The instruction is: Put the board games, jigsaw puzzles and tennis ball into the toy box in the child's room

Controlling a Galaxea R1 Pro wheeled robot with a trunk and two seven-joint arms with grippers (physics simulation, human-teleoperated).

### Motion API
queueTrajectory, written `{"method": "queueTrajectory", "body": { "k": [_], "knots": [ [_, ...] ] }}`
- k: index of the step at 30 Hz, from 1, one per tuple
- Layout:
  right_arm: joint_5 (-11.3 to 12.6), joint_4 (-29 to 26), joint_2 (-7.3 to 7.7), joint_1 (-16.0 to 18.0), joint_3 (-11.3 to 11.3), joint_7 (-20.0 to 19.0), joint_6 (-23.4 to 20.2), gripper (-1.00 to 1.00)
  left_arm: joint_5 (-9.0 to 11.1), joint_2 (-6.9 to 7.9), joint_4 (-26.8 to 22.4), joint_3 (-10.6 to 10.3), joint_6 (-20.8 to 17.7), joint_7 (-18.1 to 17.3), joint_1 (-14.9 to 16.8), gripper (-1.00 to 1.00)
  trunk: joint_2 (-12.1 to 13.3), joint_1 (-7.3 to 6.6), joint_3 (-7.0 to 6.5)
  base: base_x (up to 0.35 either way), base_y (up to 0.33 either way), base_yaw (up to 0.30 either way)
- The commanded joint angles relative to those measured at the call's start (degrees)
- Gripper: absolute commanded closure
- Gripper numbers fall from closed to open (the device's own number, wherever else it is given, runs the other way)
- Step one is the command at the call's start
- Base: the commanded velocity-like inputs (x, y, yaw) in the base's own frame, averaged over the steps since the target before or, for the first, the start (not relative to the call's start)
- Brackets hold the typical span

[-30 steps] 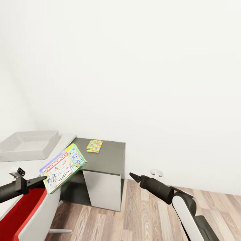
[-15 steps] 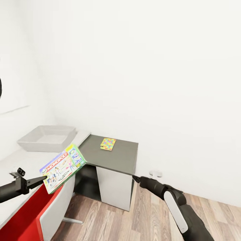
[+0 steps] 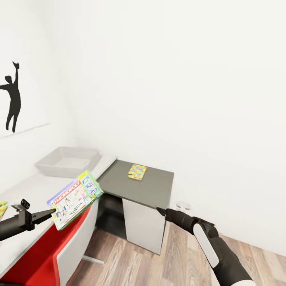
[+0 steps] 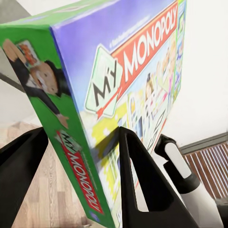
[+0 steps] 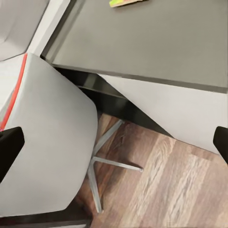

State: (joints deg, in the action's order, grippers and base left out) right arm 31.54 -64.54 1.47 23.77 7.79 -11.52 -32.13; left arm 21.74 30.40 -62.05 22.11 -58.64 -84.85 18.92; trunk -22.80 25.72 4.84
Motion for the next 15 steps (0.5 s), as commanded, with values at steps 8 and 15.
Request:
{"method": "queueTrajectory", "body": {
  "k": [8, 15],
  "knots": [
    [0.1, -0.1, -0.44, 0.0, 0.0, -0.8, -0.2, -1.0, 0.1, 0.01, 0.0, 0.0, -0.6, -0.1, 0.1, 1.0, -0.1, 0.06, 0.13, 0.134, 0.0, 0.232],
    [0.0, -0.6, -0.7, 0.0, 0.2, -0.8, -0.1, -1.0, 0.1, 0.01, 0.0, 0.0, -0.6, -0.1, 0.1, 1.0, -0.1, 0.06, 0.13, 0.189, 0.0, 0.186]
  ]
}}
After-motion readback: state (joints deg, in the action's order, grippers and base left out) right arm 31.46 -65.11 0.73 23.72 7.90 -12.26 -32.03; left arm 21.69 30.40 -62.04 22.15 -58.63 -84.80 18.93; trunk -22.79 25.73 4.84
